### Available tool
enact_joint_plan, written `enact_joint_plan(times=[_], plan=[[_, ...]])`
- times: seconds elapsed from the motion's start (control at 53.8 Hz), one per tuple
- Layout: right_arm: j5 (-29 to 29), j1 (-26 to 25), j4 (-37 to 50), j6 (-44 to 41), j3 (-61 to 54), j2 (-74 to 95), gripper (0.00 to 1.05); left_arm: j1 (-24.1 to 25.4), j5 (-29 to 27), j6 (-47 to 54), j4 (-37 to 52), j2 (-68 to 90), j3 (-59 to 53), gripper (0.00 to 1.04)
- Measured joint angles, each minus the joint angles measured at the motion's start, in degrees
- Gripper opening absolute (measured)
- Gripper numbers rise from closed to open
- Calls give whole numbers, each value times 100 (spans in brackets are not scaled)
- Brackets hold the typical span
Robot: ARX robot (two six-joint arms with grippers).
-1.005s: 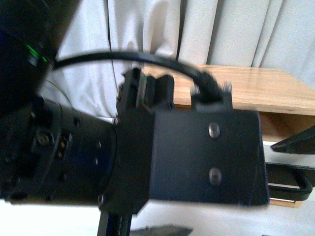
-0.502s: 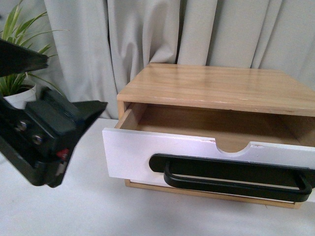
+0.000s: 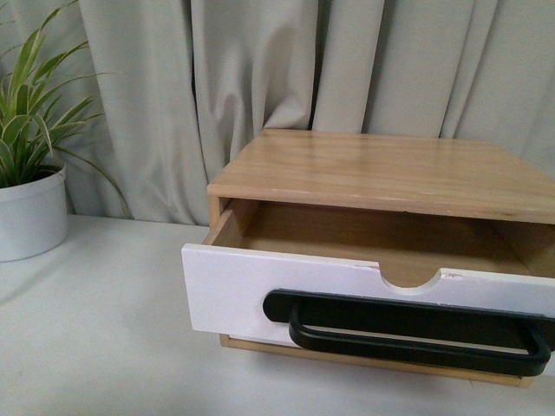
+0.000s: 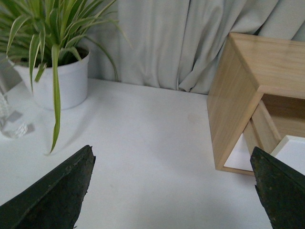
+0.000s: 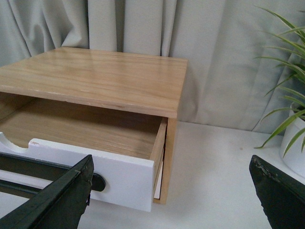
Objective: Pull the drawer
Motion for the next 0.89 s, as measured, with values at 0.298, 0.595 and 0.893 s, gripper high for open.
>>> enact_joint_plan(times=[0.298,0.595,0.893], plan=[[280,79,-116,319,-48,-208,96,24,20,-282,-33,-68,-48,98],[761,223,-295,315,-232,-581,54,372,319,260,640,-542,-599,55],[774,225,-586,313,-409,-1043,3,826,739,330,221,-1261,-890,4]])
